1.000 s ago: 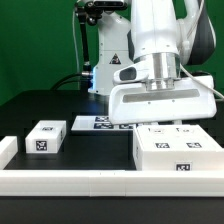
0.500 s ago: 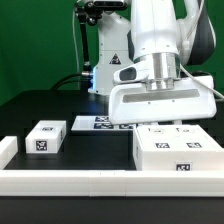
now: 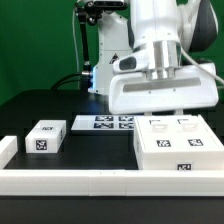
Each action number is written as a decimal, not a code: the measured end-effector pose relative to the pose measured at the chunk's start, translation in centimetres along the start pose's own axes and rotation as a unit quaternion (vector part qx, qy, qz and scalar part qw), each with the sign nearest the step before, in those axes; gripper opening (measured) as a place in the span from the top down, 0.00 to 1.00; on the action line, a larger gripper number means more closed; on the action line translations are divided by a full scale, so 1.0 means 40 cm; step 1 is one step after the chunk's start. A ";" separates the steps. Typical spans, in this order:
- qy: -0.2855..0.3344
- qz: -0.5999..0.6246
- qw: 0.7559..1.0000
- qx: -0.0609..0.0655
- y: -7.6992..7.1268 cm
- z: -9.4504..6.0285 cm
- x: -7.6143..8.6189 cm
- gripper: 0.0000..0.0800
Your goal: Assemble cabinet
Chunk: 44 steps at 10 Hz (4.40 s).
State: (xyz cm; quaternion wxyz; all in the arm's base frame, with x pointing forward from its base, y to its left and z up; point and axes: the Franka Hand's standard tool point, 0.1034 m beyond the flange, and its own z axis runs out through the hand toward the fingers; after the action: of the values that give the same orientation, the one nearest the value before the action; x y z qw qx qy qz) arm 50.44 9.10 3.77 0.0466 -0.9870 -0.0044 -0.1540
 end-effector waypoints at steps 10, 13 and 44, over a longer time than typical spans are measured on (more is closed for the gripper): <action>-0.108 0.053 0.992 0.026 -0.020 -0.134 0.087 0.73; -0.124 0.077 0.989 0.029 -0.024 -0.147 0.108 0.73; -0.376 0.054 0.925 -0.006 -0.023 -0.198 0.222 0.73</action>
Offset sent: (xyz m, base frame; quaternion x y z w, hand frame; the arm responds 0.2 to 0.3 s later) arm 0.0189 0.0055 0.0377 0.0055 -0.0717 0.0382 0.9967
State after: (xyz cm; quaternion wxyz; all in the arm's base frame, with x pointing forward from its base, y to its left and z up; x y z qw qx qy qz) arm 56.49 9.22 14.07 0.0437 -0.9713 0.0325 0.2315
